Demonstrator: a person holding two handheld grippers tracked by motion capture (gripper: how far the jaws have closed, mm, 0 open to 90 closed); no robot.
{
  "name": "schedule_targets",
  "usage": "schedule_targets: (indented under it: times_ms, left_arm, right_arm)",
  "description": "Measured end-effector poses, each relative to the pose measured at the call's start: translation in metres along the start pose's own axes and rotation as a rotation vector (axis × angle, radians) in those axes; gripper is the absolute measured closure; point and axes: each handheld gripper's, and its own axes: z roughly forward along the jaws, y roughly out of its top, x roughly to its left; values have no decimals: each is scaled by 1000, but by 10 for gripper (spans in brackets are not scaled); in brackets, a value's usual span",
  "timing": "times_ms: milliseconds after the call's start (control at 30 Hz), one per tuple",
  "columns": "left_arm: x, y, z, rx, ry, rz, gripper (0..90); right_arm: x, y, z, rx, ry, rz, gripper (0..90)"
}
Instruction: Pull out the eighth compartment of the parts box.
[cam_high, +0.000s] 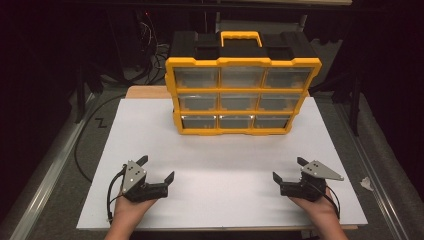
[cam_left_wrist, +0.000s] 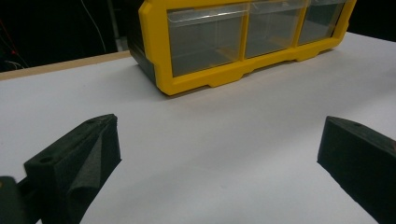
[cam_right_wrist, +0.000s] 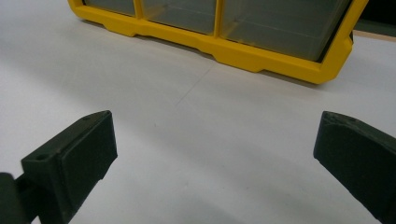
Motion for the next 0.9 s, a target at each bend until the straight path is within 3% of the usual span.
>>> schedule_targets:
  times_ms: [300, 500, 900]
  left_arm:
    - [5, -1, 0, 1, 19, -21, 3]
    - [7, -2, 0, 7, 24, -24, 3]
    - [7, -2, 1, 12, 22, -22, 3]
  right_arm:
    - [0, 0, 2, 5, -9, -14, 7]
    - [2, 1, 7, 18, -17, -38, 8]
    - [6, 3, 18, 41, -32, -43, 8]
